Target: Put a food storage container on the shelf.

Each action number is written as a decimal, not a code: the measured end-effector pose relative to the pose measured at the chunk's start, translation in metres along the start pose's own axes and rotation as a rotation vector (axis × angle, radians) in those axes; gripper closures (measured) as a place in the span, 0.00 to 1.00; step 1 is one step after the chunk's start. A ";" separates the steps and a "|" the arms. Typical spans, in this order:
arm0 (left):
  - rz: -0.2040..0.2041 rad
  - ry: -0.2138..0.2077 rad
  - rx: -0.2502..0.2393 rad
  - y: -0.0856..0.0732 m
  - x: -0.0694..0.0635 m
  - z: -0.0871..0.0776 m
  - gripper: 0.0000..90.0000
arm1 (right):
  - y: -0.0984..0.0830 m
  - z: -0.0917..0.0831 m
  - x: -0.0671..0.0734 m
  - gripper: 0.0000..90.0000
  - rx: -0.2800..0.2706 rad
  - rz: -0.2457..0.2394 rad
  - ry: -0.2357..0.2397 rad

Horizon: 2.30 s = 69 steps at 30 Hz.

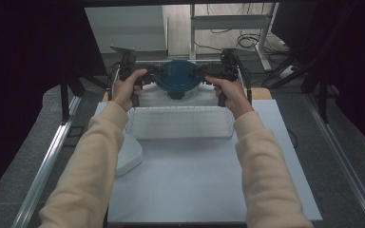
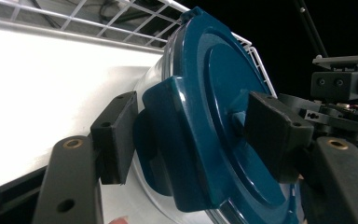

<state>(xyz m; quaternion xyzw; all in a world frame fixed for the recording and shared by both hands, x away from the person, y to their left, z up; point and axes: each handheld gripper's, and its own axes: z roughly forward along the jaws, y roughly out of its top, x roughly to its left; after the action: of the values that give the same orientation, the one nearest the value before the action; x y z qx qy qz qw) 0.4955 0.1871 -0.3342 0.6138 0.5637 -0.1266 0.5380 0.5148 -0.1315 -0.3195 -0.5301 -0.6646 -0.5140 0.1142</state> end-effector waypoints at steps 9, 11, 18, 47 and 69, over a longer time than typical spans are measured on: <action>0.064 0.039 -0.036 -0.007 -0.003 -0.002 0.31 | -0.004 0.001 0.013 0.18 -0.043 -0.089 -0.102; 0.110 0.085 -0.057 -0.009 -0.008 -0.006 0.26 | -0.006 -0.003 0.019 0.11 -0.067 -0.131 -0.126; 0.262 0.147 -0.103 -0.029 -0.026 -0.027 0.25 | -0.017 -0.021 0.035 0.11 -0.103 -0.306 -0.232; 0.542 0.221 -0.023 -0.196 -0.012 -0.069 0.30 | -0.160 -0.105 0.003 0.23 -0.100 -0.500 -0.148; 0.453 0.327 0.073 -0.244 0.052 -0.085 0.30 | -0.230 -0.094 -0.059 0.24 0.053 -0.505 -0.247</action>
<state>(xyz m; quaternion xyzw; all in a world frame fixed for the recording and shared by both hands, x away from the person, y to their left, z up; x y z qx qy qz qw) 0.2726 0.2325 -0.4671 0.7555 0.4864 0.0773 0.4321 0.3128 -0.2209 -0.4485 -0.4032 -0.7977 -0.4402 -0.0858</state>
